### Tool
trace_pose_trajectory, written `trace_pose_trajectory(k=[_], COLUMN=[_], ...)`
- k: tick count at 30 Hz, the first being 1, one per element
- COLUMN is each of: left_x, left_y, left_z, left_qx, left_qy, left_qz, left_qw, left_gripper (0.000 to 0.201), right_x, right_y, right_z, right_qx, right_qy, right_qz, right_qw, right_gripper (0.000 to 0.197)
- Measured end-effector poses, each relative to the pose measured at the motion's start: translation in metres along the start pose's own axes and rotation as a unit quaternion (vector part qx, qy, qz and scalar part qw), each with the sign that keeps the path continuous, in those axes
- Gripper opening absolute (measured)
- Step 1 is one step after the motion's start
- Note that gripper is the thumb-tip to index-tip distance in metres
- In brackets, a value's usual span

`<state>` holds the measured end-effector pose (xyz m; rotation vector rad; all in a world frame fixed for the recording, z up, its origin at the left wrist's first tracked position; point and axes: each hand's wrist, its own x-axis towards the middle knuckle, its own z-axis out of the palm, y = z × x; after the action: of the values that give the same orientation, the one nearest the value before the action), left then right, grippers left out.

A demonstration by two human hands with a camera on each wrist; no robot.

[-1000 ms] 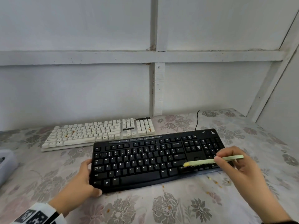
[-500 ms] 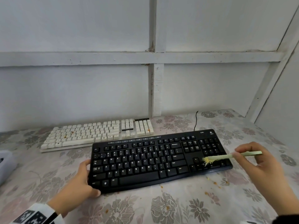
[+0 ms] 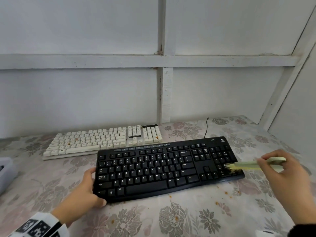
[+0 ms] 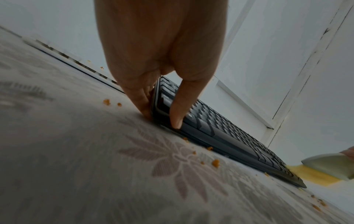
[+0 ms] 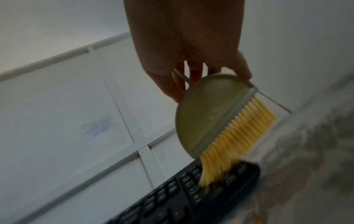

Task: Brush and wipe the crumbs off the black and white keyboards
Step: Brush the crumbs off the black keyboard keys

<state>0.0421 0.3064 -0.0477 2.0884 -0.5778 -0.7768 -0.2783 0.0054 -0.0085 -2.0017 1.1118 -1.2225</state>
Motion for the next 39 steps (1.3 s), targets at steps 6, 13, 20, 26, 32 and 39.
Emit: trace_pose_trajectory(k=[6,13,20,26,32,39], left_x=[0.0,0.004,0.005,0.005,0.004,0.004], left_y=[-0.002,-0.011,-0.014,-0.012,-0.01,-0.01], left_z=[0.0,-0.006,-0.006,-0.006,-0.004,-0.004], left_qx=[0.014,-0.003,-0.014,-0.014,-0.001,-0.006], left_qy=[0.002,-0.014,-0.025,-0.035,-0.023,-0.021], left_qz=[0.011,0.027,0.05,0.032,0.03,0.025], left_qw=[1.0,1.0,0.998,0.999,0.999,0.999], left_gripper=[0.094,0.098,0.099,0.099,0.1,0.099], right_x=[-0.055,-0.128,-0.161,-0.141,-0.14,-0.118], right_y=[-0.075,-0.117,-0.123,-0.09,-0.086,-0.057], right_z=[0.042,0.132,0.155,0.137,0.125,0.105], right_qx=[0.132,0.111,0.048,0.003,0.062,0.035], right_qy=[-0.108,-0.208,-0.173,-0.11,-0.11,-0.095], right_qz=[-0.076,-0.275,-0.315,-0.309,-0.289,-0.237], right_qw=[0.982,0.932,0.932,0.945,0.949,0.966], right_gripper=[0.017,0.011,0.016,0.014,0.013,0.008])
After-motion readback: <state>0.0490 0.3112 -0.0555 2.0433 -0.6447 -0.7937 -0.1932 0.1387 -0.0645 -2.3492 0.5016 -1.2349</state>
